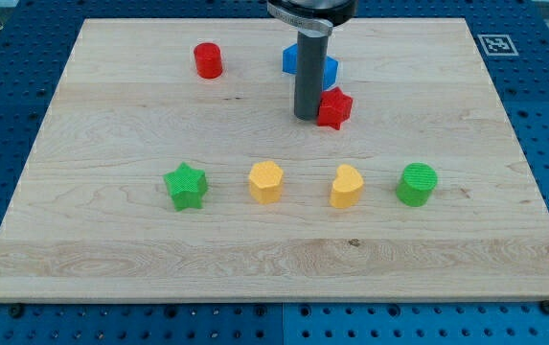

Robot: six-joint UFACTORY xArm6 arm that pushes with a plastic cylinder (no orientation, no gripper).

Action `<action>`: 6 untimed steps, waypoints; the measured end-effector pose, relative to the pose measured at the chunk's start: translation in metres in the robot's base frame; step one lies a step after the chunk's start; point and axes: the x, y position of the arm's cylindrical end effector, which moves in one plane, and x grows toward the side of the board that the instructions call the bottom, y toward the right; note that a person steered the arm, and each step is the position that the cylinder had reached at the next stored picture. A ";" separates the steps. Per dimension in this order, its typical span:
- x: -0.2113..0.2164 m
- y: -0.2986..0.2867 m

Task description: Move the triangle above the cube

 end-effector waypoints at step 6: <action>-0.121 -0.020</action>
